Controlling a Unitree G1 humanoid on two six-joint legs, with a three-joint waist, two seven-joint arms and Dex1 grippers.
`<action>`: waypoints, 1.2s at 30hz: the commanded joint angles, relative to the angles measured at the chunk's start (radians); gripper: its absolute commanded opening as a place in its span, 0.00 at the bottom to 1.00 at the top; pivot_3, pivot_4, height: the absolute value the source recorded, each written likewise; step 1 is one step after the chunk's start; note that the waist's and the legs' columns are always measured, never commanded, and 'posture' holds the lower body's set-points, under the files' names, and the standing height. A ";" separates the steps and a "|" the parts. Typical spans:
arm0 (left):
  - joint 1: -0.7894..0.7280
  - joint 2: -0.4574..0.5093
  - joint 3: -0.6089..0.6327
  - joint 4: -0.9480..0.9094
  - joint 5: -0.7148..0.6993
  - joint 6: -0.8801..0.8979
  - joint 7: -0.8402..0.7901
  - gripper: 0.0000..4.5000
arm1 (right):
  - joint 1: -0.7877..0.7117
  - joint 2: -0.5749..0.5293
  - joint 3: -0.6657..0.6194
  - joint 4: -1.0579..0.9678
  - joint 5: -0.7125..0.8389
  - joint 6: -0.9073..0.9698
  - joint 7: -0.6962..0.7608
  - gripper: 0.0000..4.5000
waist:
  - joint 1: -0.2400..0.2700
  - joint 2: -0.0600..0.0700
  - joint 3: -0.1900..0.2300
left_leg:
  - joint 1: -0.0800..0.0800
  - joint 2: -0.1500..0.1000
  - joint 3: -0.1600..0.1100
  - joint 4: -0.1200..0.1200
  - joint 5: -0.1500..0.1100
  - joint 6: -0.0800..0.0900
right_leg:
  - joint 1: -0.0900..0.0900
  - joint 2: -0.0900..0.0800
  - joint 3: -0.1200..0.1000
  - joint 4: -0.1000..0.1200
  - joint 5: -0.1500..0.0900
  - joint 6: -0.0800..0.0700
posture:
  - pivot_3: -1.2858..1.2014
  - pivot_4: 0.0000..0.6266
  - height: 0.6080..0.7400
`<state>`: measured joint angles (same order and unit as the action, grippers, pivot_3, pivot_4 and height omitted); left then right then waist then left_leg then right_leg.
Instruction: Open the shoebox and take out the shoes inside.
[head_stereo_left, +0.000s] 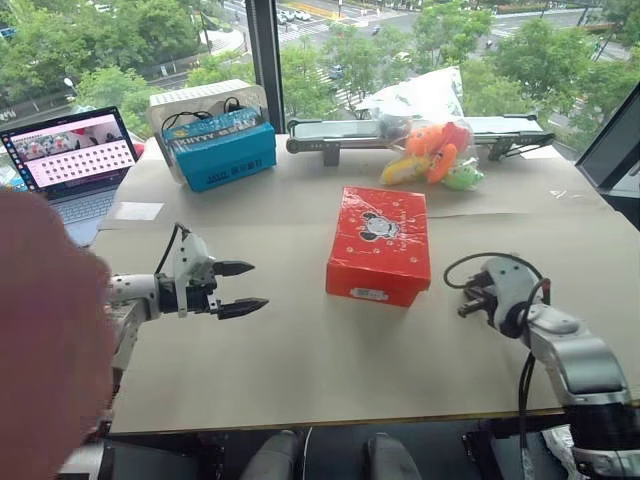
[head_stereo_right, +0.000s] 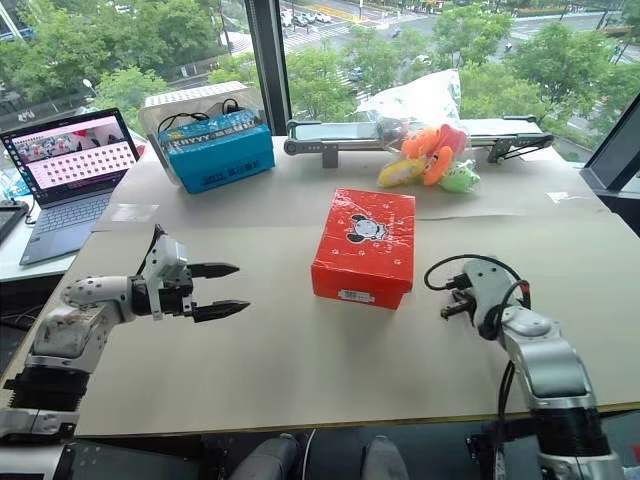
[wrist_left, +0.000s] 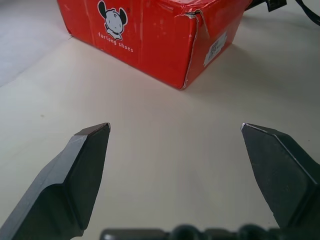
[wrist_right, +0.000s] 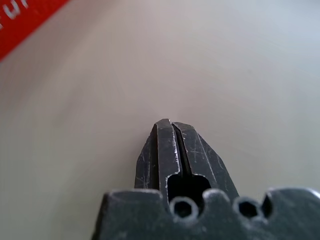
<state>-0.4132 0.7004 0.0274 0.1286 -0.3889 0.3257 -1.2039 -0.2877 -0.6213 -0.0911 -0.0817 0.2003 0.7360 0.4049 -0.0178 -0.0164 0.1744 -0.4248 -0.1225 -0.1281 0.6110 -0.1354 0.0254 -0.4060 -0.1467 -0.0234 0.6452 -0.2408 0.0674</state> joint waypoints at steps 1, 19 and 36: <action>-0.008 0.001 0.007 -0.018 0.000 -0.022 0.001 1.00 | -0.060 0.012 -0.004 0.046 -0.001 -0.103 0.039 0.01 | 0.003 0.000 0.000 | 0.000 0.000 0.000 0.000 0.000 0.000 | 0.000 0.000 0.000 0.000 0.000 0.000 | 0.52 0.24 1.00; 0.021 0.000 0.017 -0.040 -0.003 -0.026 0.027 1.00 | -0.208 0.030 0.034 0.059 0.056 -0.213 0.247 0.01 | 0.002 0.000 0.000 | -0.001 0.000 0.001 -0.001 0.000 0.001 | -0.002 0.001 0.001 -0.001 0.000 0.000 | 0.52 0.24 1.00; 0.023 -0.013 0.008 -0.030 -0.002 -0.042 0.043 1.00 | -0.683 0.135 0.195 0.285 -0.001 -0.246 0.344 0.01 | -0.016 0.001 0.000 | -0.001 -0.001 0.002 -0.001 0.001 0.001 | -0.006 0.002 0.007 0.001 0.001 -0.001 | 0.52 0.24 1.00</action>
<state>-0.3804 0.6899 0.0229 0.1244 -0.3861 0.3044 -1.1626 -0.8887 -0.5138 0.0597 0.1753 0.2229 0.5306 0.7281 -0.0341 -0.0158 0.1748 -0.4259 -0.1237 -0.1254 0.6099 -0.1345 0.0267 -0.4139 -0.1442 -0.0148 0.6470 -0.2389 0.0653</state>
